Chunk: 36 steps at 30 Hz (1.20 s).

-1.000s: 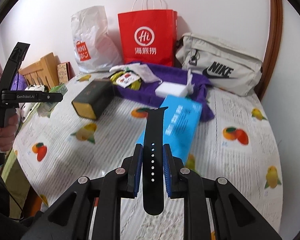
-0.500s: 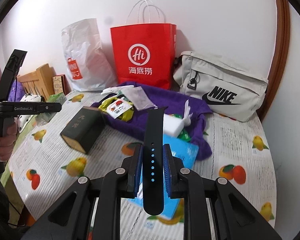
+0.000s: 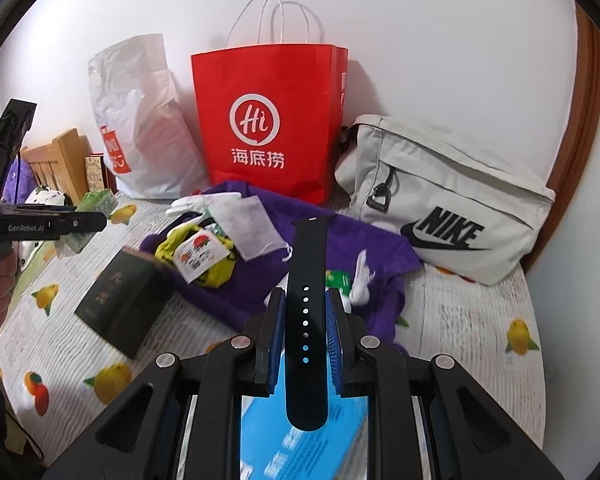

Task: Organize soft objects
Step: 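Carry the green packet and watch strap over the purple towel with both tools, then open both tools to drop the green packet and watch strap onto the towel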

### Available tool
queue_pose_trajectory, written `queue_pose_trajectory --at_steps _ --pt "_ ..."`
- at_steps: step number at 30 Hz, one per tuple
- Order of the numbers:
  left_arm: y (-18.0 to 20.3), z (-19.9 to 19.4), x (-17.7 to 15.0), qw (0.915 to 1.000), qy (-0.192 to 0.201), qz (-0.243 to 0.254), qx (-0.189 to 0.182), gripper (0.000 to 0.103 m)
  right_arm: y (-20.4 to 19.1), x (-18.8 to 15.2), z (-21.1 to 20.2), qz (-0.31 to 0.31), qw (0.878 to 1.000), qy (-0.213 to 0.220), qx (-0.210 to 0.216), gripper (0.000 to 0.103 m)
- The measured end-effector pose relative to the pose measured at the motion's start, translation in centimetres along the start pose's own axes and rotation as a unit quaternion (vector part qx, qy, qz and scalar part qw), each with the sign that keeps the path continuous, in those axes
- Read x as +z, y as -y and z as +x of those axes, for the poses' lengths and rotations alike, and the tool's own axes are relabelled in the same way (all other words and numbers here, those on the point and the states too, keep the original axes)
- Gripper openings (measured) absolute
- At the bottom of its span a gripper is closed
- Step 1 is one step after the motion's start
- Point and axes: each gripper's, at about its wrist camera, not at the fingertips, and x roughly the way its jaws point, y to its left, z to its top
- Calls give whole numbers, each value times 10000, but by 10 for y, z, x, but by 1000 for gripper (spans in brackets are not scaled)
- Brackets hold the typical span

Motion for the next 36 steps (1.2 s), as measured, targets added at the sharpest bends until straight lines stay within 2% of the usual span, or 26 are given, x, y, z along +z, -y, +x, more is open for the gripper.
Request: queue_pose_trajectory --at_steps 12,25,28,31,36 --pt "7 42 30 9998 -89 134 -95 53 8 25 64 -18 9998 -174 109 20" --pt "21 77 45 9989 -250 310 -262 53 16 24 121 -43 9979 -638 132 20" --pt "28 86 46 9981 -319 375 -359 53 17 24 129 -81 9973 -721 92 20" --pt "35 98 48 9964 -467 345 -613 53 18 23 137 -76 9965 -825 87 20" --pt "48 117 50 9943 -645 438 -723 53 20 22 147 -40 9952 -972 128 20"
